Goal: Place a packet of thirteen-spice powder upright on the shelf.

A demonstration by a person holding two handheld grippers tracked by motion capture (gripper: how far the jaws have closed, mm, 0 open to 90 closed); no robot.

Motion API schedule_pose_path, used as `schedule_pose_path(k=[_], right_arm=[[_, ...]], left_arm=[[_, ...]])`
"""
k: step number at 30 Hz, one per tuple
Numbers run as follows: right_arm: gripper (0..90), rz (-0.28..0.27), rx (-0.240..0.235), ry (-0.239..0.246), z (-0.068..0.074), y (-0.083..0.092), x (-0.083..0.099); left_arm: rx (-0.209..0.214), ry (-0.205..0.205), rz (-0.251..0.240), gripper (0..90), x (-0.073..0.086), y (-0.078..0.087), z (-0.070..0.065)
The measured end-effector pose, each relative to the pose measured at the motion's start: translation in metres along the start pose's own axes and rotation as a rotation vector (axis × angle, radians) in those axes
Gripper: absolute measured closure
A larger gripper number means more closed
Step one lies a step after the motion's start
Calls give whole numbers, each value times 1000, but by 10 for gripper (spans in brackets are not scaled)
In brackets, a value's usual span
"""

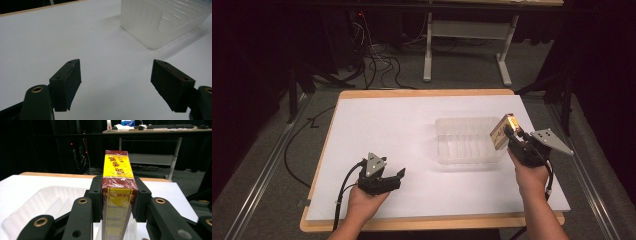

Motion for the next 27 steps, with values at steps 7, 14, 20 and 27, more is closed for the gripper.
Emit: schedule_pose_path(k=[7, 14, 20, 27], right_arm=[[681, 18, 47, 18, -3, -14, -5], [680, 41, 69, 4, -7, -25, -3], [680, 63, 82, 12, -6, -32, 0], [680, 103, 99, 20, -5, -43, 9]], left_arm=[[-7, -11, 6, 249, 1, 0, 0], [2, -12, 7, 270, 1, 1, 0], [5, -26, 9, 286, 1, 0, -2], [0, -55, 8, 282, 3, -1, -4]])
Point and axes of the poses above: each handheld gripper's, and its own axes: y roughly backward along the jaws, x roughly out of its underside, z roughly to its left, the point moved 2 cm from there along -y, roughly forward along the jaws, and after that the axes turned 11 degrees about y, right-handed, at the moved point
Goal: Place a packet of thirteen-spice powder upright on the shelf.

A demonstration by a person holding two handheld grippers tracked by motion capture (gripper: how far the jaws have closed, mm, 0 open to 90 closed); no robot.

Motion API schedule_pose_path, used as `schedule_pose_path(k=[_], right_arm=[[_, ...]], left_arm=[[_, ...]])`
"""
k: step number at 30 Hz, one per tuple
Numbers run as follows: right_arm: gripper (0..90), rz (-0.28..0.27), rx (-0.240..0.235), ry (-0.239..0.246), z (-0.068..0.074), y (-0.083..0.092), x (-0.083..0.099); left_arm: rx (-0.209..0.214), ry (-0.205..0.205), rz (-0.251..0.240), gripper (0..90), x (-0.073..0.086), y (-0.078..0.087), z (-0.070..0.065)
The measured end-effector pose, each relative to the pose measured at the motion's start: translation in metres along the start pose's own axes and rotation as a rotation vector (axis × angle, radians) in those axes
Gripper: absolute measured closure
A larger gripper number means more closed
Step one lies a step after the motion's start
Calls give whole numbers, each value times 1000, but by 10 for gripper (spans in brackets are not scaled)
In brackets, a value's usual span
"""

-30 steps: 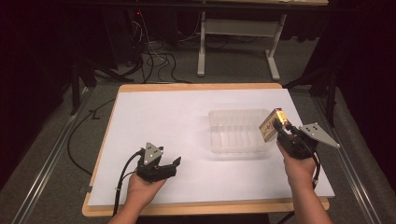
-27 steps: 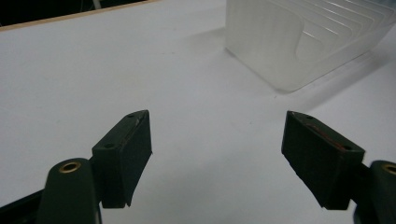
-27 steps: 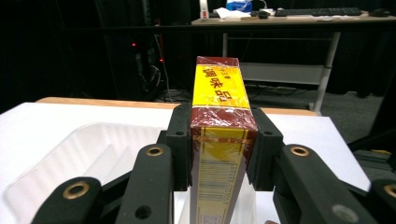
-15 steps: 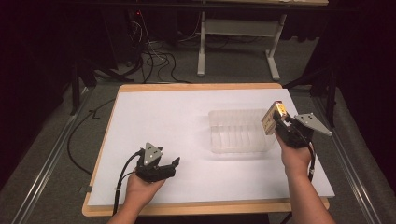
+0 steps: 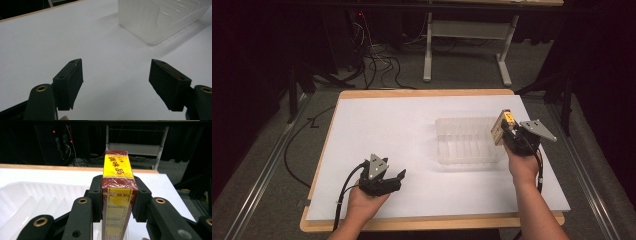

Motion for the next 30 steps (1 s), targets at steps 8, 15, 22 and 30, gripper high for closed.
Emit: schedule_pose_path(k=[8, 15, 22, 30], right_arm=[[679, 44, 2, 11, 3, -11, 12], [678, 67, 4, 13, 6, -17, 20], [677, 87, 3, 21, 8, -21, 28], [665, 86, -1, 22, 9, -22, 34]], left_arm=[[5, -6, -3, 277, 0, 0, -1], [5, -9, 2, 275, 1, 0, -1], [7, -14, 5, 275, 2, -1, -2], [8, -21, 12, 275, 3, -2, -3]])
Point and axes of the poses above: each handheld gripper's, and its own axes: y roughly backward along the jaws, x roughly out of its underside, z roughly to its left, the point moved 2 cm from there along -y, roughly forward along the jaws, and after that the axes turned 11 degrees about y, right-handed, at the moved point
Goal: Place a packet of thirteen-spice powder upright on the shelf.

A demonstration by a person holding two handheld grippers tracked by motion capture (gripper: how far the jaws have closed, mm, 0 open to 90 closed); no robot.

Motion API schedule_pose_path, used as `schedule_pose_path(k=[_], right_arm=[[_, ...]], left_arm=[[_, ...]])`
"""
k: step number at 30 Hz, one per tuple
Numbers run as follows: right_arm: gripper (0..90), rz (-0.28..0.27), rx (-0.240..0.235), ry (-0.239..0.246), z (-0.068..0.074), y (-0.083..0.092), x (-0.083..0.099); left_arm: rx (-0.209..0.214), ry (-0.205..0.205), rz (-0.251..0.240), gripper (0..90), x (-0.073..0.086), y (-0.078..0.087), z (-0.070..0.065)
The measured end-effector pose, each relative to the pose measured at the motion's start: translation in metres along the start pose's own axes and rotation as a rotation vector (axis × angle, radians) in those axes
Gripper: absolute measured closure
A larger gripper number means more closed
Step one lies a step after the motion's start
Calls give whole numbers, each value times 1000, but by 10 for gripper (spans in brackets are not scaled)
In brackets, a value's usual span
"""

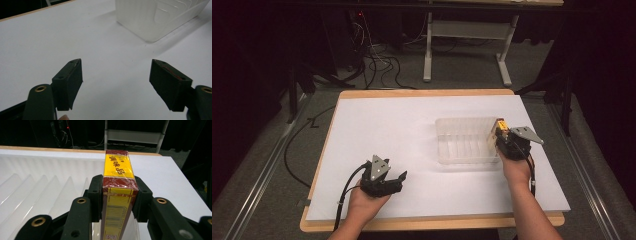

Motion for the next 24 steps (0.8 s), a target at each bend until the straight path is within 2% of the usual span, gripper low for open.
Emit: schedule_pose_path(k=[4, 9, 16, 18, 20, 24], right_arm=[[598, 0, -16, -4, -1, 2, 0], [493, -10, -43, -5, -2, 8, -3], [410, -52, -80, 7, 1, 32, -15], [402, -71, -107, 16, 6, 44, -19], [403, -105, -154, 7, 12, 55, -21], [394, -132, -236, 27, 33, 75, -19]], left_arm=[[5, 0, 0, 274, -1, 0, 0], [17, 20, 8, 276, 1, -2, 3], [24, 26, -3, 278, 0, -1, 2], [27, 25, -4, 278, 0, -1, 1], [30, 24, -3, 278, -1, -3, -1], [36, 19, 1, 278, -1, -5, -3]])
Point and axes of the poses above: each handheld gripper's, and its own axes: y roughly backward along the jaws, x roughly out of its underside, z roughly to its left, the point moved 2 cm from there along -y, roughly forward along the jaws, and after that the axes turned 11 degrees about y, right-handed, at the moved point
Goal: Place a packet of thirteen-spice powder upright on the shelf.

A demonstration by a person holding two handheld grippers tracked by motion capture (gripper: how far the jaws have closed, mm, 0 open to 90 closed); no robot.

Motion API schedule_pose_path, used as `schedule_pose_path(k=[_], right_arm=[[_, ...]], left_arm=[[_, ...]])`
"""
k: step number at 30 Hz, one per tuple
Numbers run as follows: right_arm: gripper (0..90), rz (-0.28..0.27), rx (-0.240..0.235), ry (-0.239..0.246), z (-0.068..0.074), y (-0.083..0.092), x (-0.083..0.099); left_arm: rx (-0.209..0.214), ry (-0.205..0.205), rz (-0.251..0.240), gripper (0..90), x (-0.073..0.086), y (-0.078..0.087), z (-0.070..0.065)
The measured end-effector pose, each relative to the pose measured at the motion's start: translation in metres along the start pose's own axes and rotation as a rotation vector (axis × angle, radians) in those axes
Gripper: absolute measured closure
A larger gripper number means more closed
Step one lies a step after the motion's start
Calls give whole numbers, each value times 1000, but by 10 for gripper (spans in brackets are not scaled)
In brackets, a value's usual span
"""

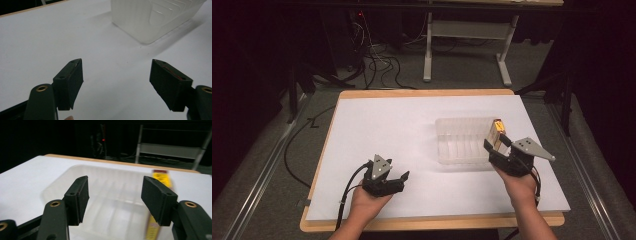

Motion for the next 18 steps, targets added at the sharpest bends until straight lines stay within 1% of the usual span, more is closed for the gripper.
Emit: schedule_pose_path(k=[1, 5, 8, 9, 10, 11, 12, 13, 14, 15, 17, 18], right_arm=[[389, -1, -17, 12, 6, 2, 1], [345, 20, -95, 25, 29, 7, 12], [326, 42, -138, 30, 44, 9, 31], [328, 52, -149, 40, 48, 8, 38], [324, 82, -170, 53, 53, 5, 45], [319, 97, -176, 70, 55, 4, 46], [323, 102, -171, 84, 56, 3, 47], [328, 90, -169, 80, 54, 2, 46], [329, 86, -169, 67, 53, 1, 45], [329, 84, -169, 64, 52, 1, 45], [329, 90, -171, 79, 52, 0, 47], [329, 91, -175, 87, 52, 0, 48]], left_arm=[[3, 0, 2, 278, 0, 0, -1], [15, -9, 5, 278, 2, 0, -5], [30, -13, 8, 278, 4, 0, -10], [32, -17, 7, 278, 4, -1, -12], [34, -21, 11, 277, 5, -1, -13], [32, -27, 11, 276, 5, -1, -15], [27, -34, 12, 274, 6, -1, -16], [23, -41, 14, 271, 7, -1, -17], [22, -47, 16, 268, 8, -1, -18], [17, -58, 17, 265, 8, -1, -19], [15, -63, 17, 257, 7, 0, -19], [17, -57, 15, 251, 7, 0, -19]])
Point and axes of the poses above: each handheld gripper's, and its own axes: y roughly backward along the jaws, x roughly out of its underside, z roughly to its left, the point moved 2 cm from there along -y, roughly forward along the jaws, and after that the axes turned 11 degrees about y, right-handed, at the moved point
